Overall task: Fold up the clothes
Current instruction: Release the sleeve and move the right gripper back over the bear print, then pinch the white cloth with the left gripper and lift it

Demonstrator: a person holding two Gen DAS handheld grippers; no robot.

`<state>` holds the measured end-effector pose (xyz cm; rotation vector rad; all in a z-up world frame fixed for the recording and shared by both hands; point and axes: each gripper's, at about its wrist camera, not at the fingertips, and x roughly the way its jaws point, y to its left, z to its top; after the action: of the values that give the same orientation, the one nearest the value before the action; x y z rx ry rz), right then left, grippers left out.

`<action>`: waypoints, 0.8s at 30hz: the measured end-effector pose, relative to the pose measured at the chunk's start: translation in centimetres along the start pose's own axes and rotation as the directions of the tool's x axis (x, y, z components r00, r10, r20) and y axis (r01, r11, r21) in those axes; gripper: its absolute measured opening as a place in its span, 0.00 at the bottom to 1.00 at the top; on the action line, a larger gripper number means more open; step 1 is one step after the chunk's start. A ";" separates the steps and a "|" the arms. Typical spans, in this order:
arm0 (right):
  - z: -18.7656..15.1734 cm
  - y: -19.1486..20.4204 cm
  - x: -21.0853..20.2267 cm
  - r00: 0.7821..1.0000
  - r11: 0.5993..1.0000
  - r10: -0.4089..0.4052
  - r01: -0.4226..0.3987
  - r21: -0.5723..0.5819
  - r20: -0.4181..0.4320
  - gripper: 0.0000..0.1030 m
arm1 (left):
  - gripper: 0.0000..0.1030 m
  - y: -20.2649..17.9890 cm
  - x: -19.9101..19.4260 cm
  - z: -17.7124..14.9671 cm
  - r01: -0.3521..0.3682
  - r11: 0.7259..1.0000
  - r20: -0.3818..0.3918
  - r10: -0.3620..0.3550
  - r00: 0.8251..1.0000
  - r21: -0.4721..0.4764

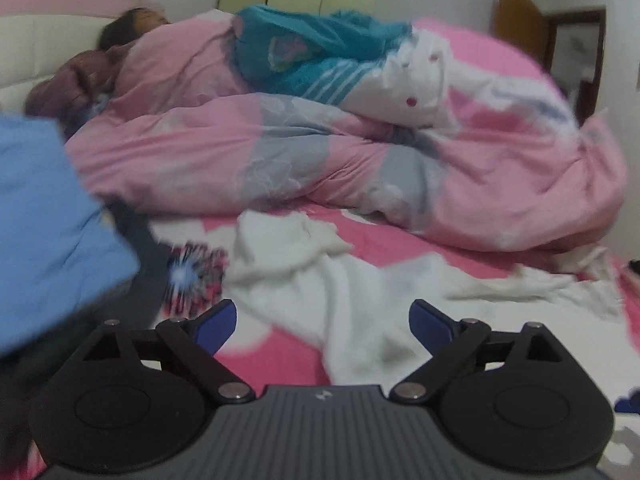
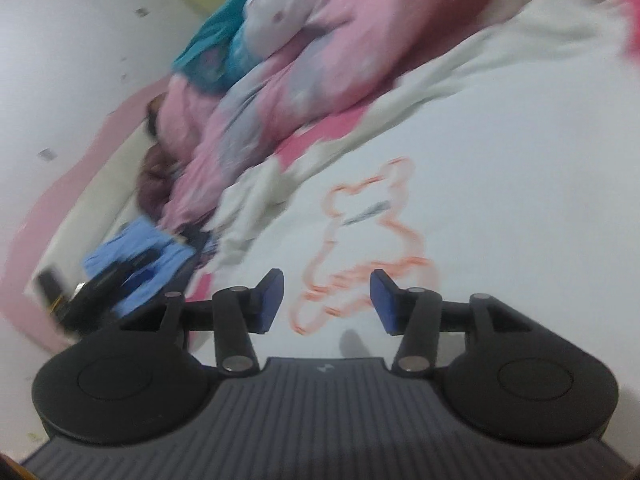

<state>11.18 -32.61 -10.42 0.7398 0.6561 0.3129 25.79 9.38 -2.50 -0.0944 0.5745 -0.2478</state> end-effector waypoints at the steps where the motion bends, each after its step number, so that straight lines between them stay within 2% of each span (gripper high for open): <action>1: 0.1 -0.2 1.4 1.000 1.000 0.025 -0.025 0.011 -0.011 0.46 | 0.91 -0.1 2.0 1.1 -0.011 1.000 -0.012 0.011 1.000 0.013; 3: 0.2 -0.5 4.1 0.997 0.997 0.073 -0.072 0.033 -0.031 0.46 | 0.91 0.6 5.8 2.6 -0.022 0.999 -0.045 0.021 0.999 -0.028; 5: 0.1 -0.8 4.5 0.994 0.994 0.104 -0.103 0.027 -0.030 0.46 | 0.91 1.3 9.5 3.9 -0.044 0.997 -0.078 0.038 0.996 -0.070; 8: -0.3 -1.3 4.9 0.988 0.989 0.150 -0.150 0.015 -0.028 0.46 | 0.91 1.8 13.8 5.4 -0.119 0.987 -0.105 0.107 0.989 -0.111; 10: -0.5 -1.7 5.2 0.983 0.984 0.181 -0.181 0.007 -0.027 0.50 | 0.91 2.1 15.6 5.8 -0.136 0.984 -0.126 0.122 0.984 -0.111; 14: -0.8 -2.2 5.6 0.973 0.973 0.231 -0.231 -0.003 -0.025 0.51 | 0.91 2.5 19.3 5.8 -0.194 0.976 -0.216 0.169 0.962 -0.100; 17: -0.8 -2.3 5.7 0.970 0.971 0.241 -0.241 0.001 -0.021 0.51 | 0.87 2.7 20.7 5.2 -0.202 0.971 -0.241 0.167 0.956 -0.131; 18: -0.8 -2.4 5.7 0.970 0.970 0.244 -0.244 0.002 -0.020 0.51 | 0.78 2.6 20.8 5.0 -0.210 0.970 -0.233 0.178 0.956 -0.121; 19: -0.8 -2.4 5.7 0.969 0.969 0.247 -0.247 0.004 -0.018 0.51 | 0.63 2.2 20.7 4.8 -0.216 0.971 -0.224 0.190 0.956 -0.099; 20: -0.8 -2.4 5.7 0.968 0.968 0.251 -0.251 0.005 -0.017 0.51 | 0.55 1.8 20.6 4.7 -0.223 0.972 -0.215 0.202 0.956 -0.076; 21: -0.8 -2.5 5.8 0.967 0.967 0.254 -0.254 0.006 -0.016 0.51 | 0.39 1.3 20.6 4.6 -0.229 0.972 -0.205 0.214 0.955 -0.054; 22: -0.8 -2.5 5.8 0.966 0.966 0.257 -0.257 0.008 -0.014 0.51 | 0.15 1.1 20.4 4.6 -0.223 0.973 -0.202 0.208 0.957 -0.054; 23: -0.9 -2.6 5.8 0.965 0.965 0.261 -0.261 0.009 -0.013 0.51 | 0.09 1.0 20.0 4.8 -0.223 0.973 -0.201 0.207 0.957 -0.063; 24: -0.9 -2.6 5.8 0.964 0.964 0.264 -0.264 0.010 -0.012 0.51 | 0.09 0.9 19.6 5.0 -0.224 0.972 -0.200 0.206 0.958 -0.072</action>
<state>15.12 -31.20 -15.28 0.8356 0.5713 0.5604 44.61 5.29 -8.76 -0.0990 0.7828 -0.0171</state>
